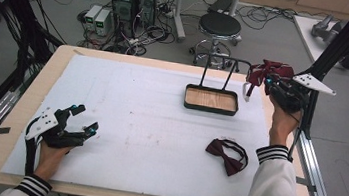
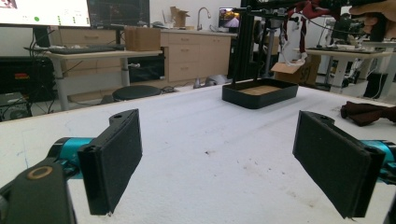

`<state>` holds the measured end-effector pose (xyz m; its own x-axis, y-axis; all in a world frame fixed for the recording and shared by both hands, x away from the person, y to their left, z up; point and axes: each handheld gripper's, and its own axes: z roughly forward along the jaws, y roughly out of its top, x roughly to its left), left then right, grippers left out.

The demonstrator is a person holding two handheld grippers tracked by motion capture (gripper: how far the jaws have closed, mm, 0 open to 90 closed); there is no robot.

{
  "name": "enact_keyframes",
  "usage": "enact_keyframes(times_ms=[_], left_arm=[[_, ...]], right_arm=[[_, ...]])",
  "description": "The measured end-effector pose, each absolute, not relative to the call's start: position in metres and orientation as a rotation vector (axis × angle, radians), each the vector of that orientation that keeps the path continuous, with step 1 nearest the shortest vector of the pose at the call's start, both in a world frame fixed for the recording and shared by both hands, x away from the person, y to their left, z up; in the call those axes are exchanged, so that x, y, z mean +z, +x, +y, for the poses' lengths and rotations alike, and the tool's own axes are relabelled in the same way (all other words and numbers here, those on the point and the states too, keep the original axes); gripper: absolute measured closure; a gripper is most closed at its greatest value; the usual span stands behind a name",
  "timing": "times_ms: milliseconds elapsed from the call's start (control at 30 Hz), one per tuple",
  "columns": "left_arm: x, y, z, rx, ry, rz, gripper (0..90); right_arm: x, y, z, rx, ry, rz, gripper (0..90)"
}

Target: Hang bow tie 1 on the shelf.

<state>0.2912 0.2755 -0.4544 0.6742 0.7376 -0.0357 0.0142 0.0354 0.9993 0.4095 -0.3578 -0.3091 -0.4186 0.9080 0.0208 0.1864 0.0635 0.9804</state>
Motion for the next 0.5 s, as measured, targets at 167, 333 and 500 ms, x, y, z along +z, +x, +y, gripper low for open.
enact_keyframes(times_ms=[167, 333, 500], left_arm=[[-0.455, 0.291, 0.275, 0.626, 1.445, 0.661, 16.1], [-0.455, 0.291, 0.275, 0.627, 1.446, 0.662, 16.0], [-0.455, 0.29, 0.275, 0.635, 1.446, 0.657, 16.0]], right_arm=[[-0.318, 0.411, -0.361, 1.352, 1.15, 1.704, 87.4], [-0.329, 0.414, -0.363, 1.297, 1.201, 1.747, 87.3], [-0.338, 0.418, -0.362, 1.249, 1.239, 1.801, 87.0]])
